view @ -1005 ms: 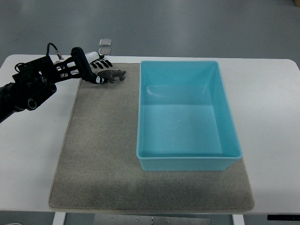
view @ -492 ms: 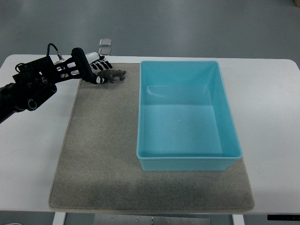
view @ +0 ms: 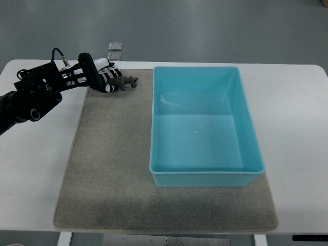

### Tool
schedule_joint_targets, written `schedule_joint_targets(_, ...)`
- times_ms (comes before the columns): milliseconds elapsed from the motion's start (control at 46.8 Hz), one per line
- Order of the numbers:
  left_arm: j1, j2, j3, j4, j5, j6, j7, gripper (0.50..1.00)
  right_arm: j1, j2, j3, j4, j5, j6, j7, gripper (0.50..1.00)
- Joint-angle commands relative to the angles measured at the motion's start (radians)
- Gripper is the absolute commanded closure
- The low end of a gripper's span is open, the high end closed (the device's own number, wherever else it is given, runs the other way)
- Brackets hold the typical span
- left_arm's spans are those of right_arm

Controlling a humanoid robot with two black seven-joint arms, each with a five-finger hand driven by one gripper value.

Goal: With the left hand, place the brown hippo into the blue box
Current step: 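Close the left hand fingers around the hippo, then lift the hippo with the left hand off the mat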

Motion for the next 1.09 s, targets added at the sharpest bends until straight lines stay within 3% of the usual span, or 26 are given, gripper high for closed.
schedule_joint_targets(0,-0.003,0.002,-0.001,0.000,-0.003,-0.005,0.001,1.000,0.000,0.000,0.000,0.000,0.000,0.000,0.000,0.564)
schedule_joint_targets(492,-0.079,0.015,-0.021,-0.005,-0.026,-0.009,0.003,1.000,0.000,0.000,0.000,0.000,0.000,0.000,0.000,0.564)
schedule_joint_targets(727,-0.147,0.031,-0.023,-0.023,-0.070,-0.051,0.001,1.000,0.000,0.000,0.000,0.000,0.000,0.001,0.000,0.564)
schedule_joint_targets(1070,-0.201,0.077,-0.023,-0.216,-0.070,-0.054,-0.002,1.000,0.000,0.000,0.000,0.000,0.001,0.000,0.000,0.564)
